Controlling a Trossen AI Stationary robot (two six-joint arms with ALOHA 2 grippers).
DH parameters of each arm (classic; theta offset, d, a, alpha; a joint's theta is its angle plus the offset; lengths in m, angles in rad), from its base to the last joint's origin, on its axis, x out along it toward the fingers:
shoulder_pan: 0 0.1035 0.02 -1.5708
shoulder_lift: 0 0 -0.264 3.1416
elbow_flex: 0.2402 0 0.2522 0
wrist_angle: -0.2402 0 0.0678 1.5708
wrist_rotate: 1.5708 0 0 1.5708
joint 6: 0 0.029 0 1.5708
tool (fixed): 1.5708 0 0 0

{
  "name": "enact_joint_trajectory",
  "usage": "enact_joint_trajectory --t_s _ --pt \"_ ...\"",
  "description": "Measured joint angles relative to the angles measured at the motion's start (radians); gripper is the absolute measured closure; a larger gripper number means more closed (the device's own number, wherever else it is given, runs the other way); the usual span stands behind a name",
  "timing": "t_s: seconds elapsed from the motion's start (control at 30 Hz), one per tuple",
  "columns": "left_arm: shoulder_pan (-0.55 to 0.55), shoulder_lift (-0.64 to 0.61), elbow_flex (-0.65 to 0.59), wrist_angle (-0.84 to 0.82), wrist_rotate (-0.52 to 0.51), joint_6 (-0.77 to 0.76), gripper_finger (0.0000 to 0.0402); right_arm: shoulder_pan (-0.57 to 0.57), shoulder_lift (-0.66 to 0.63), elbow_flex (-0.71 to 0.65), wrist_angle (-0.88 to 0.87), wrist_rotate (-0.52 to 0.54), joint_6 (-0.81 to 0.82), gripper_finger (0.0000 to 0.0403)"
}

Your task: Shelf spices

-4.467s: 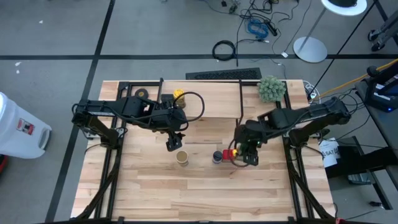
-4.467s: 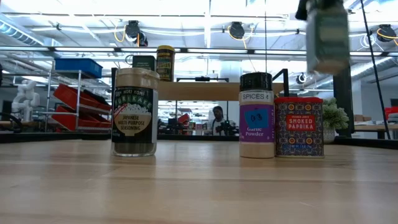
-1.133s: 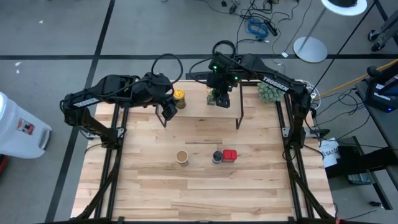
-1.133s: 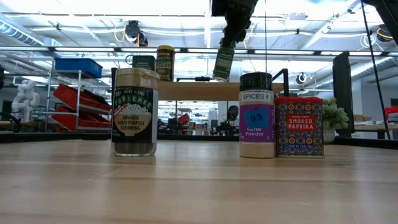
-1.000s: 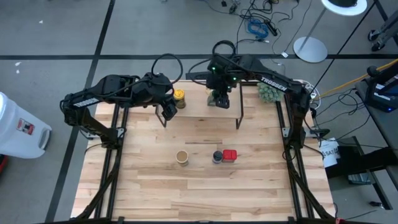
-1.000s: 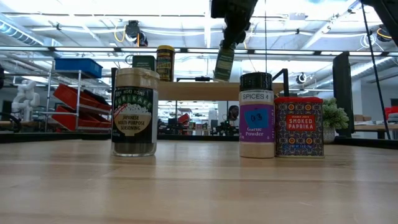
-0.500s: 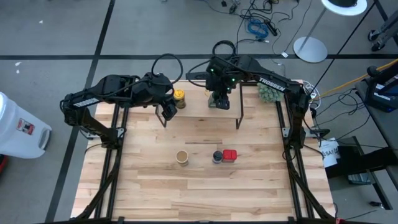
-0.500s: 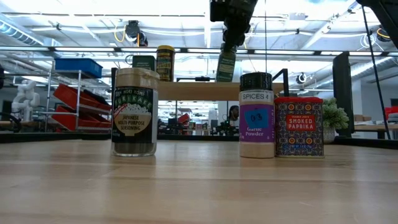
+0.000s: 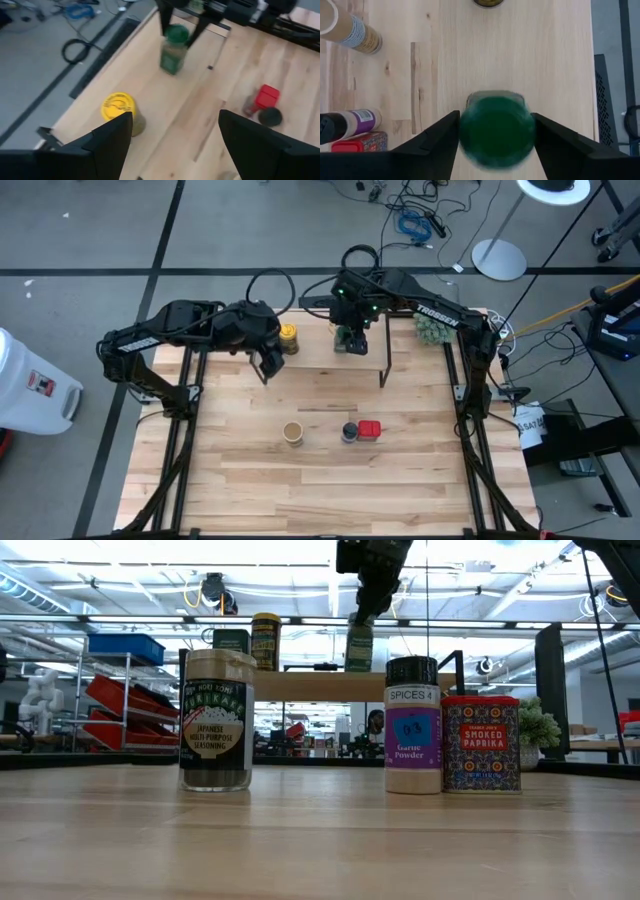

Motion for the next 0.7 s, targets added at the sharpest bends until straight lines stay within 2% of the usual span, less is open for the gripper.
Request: enact_joint_trajectory --t_s 0.2,0.7 --pt "0.0 0.0 0.0 0.0 0.011 0.001 0.0098 -0.001 0.0 0.0 0.001 0.0 -0.007 0.017" --pt "0.0 0.0 0.0 0.0 0.011 0.0 0.0098 -0.008 0.0 0.0 0.013 0.03 -0.195 0.017"
